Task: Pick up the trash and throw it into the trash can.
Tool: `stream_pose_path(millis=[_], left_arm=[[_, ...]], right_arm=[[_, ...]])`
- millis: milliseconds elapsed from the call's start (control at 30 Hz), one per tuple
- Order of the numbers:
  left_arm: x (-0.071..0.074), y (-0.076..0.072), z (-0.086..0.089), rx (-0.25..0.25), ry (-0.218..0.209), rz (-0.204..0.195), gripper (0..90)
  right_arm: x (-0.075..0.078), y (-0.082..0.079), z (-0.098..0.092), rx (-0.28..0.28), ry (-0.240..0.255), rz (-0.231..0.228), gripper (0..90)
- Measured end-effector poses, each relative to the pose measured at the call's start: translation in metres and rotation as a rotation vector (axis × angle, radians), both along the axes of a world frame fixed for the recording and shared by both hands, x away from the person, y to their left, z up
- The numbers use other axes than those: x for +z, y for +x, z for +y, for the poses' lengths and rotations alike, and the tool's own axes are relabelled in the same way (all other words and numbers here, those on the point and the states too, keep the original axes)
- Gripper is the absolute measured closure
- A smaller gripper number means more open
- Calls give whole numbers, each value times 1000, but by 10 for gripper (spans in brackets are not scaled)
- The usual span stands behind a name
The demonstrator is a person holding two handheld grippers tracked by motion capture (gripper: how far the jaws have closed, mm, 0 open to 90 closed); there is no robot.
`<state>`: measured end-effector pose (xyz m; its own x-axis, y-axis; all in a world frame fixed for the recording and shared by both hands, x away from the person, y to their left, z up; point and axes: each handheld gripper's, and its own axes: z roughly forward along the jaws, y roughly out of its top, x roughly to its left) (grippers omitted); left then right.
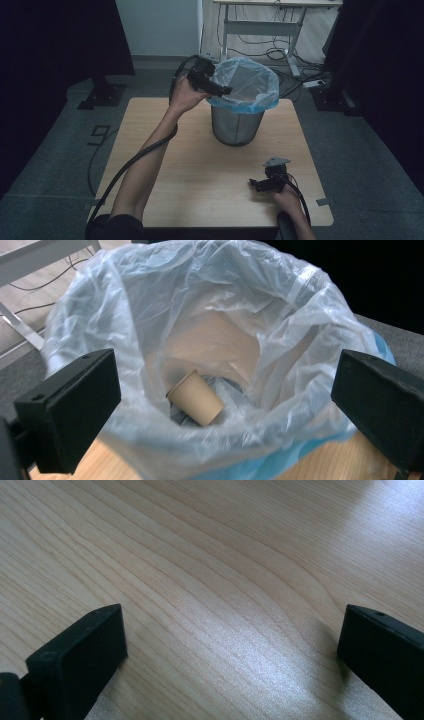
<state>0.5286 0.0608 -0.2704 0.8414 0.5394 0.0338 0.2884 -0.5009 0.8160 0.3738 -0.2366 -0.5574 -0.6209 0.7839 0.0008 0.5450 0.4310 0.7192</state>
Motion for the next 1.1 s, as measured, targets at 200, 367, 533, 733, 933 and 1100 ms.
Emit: stream_pose_path(millis=[200, 367, 533, 733, 933, 1100], left_arm=[[-1, -7, 17, 4, -3, -9, 0], [-3, -13, 28, 4, 9, -26, 0], [-6, -19, 38, 4, 15, -36, 0], [-9, -25, 51, 6, 12, -37, 0], [-13, -32, 65, 10, -3, -37, 0], [-15, -38, 77, 17, -15, -43, 0]], right_arm=[[0, 0, 0, 0, 0, 0, 0], [0, 0, 0, 0, 0, 0, 0], [0, 0, 0, 5, 2, 1, 0], [0, -1, 0, 8, 2, 0, 0], [0, -1, 0, 10, 2, 0, 0], [0, -1, 0, 12, 0, 0, 0]])
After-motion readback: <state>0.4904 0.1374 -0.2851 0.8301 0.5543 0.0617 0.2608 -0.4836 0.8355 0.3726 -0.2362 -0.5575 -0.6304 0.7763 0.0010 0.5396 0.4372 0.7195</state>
